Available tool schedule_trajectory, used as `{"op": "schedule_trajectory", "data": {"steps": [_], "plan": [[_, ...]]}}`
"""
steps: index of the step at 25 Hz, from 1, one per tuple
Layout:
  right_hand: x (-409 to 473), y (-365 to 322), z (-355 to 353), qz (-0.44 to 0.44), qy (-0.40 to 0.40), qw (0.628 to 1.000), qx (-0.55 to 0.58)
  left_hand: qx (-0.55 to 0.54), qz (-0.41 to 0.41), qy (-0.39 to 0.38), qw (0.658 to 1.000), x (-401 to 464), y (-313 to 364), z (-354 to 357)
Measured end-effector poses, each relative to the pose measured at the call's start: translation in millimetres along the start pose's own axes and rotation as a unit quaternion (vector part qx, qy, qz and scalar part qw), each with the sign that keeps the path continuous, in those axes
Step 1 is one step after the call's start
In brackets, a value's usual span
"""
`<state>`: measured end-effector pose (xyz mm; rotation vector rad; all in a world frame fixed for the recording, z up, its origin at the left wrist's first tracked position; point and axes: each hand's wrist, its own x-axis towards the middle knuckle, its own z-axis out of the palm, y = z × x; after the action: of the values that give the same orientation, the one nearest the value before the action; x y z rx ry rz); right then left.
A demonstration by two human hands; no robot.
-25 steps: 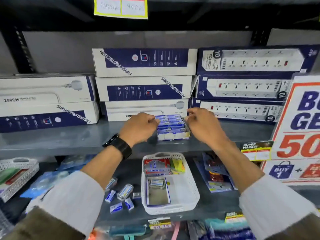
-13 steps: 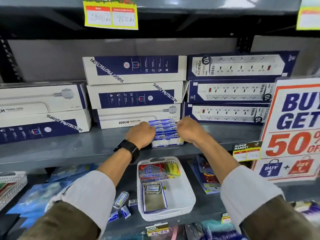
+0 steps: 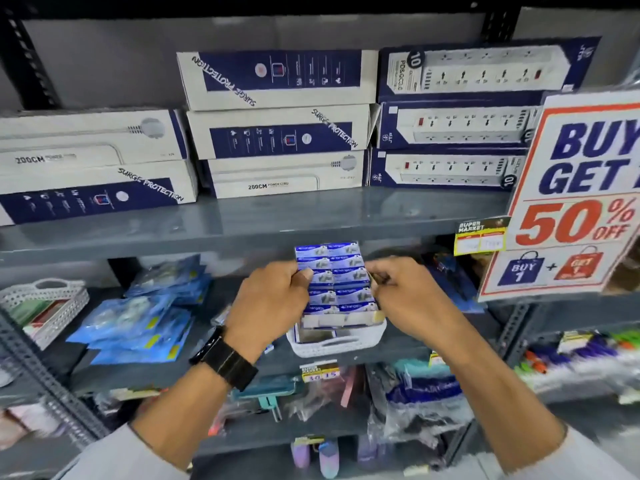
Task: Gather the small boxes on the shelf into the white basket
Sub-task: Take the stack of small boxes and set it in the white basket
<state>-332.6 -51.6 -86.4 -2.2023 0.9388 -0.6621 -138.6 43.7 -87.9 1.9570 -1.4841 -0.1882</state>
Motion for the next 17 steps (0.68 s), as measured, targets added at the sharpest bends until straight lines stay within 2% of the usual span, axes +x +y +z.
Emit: {"op": "schedule_trajectory", "data": {"steps": [4,6,13,17], "plan": [[2,45,27,0.132,-0.037,0.991,-0.001,0.005,-0.094,-0.1,0.99,4,-26,46],[22,71,38,0.176,-0.035,0.984,-0.012,-0.007,-0.113,-0.132,0.985,24,-41,78],[119,151,73,0.253,-0.021,0.963,-0.087,0.025,-0.145,-0.159,0.976,116,-93,182],[158,185,97,0.276,-0.053,0.95,-0.136,0.055,-0.163,-0.206,0.963,152,-124,225]]}}
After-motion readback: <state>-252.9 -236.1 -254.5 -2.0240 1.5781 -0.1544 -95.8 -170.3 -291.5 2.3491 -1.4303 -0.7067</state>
